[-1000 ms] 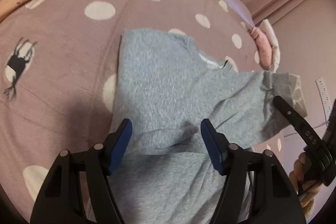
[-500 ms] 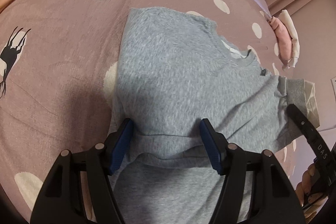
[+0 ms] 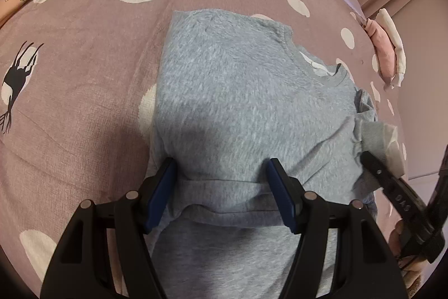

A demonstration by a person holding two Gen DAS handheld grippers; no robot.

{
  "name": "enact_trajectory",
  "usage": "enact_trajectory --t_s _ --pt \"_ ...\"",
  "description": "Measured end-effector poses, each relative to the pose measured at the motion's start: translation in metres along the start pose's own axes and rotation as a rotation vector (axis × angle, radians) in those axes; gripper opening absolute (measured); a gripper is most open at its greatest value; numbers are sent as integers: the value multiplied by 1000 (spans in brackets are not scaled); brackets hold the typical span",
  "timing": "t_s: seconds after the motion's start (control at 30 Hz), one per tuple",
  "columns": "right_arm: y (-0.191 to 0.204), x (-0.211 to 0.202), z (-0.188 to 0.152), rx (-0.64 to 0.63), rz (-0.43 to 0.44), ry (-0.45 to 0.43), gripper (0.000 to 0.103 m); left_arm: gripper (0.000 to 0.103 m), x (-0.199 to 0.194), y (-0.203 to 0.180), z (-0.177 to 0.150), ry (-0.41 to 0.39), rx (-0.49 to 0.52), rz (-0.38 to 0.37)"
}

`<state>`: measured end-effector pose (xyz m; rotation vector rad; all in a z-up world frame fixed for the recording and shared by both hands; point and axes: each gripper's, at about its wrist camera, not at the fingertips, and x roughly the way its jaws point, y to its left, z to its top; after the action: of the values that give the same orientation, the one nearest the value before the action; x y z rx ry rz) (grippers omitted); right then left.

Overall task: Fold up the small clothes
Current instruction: 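Lay the held sleeve down along the shirt body toward the hem with the right tool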

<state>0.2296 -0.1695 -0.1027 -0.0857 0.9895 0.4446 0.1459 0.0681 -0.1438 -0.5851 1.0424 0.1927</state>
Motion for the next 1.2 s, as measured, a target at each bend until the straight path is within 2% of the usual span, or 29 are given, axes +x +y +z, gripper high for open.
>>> enact_trajectory --t_s 0.27,0.53,0.73,0.9,1.2 --pt "-9 9 -4 25 16 24 17 67 -1 0 0 -1 4 8" --pt "-34 -3 -4 130 115 34 19 68 0 0 0 -1 6 11" --pt "-42 -16 -4 129 27 -16 19 68 0 0 -1 -2 9 13" --pt "-41 -7 -9 88 -10 14 19 70 1 -2 0 -5 14 19" --pt "-45 11 -17 94 -45 41 19 72 2 -3 0 -4 24 24"
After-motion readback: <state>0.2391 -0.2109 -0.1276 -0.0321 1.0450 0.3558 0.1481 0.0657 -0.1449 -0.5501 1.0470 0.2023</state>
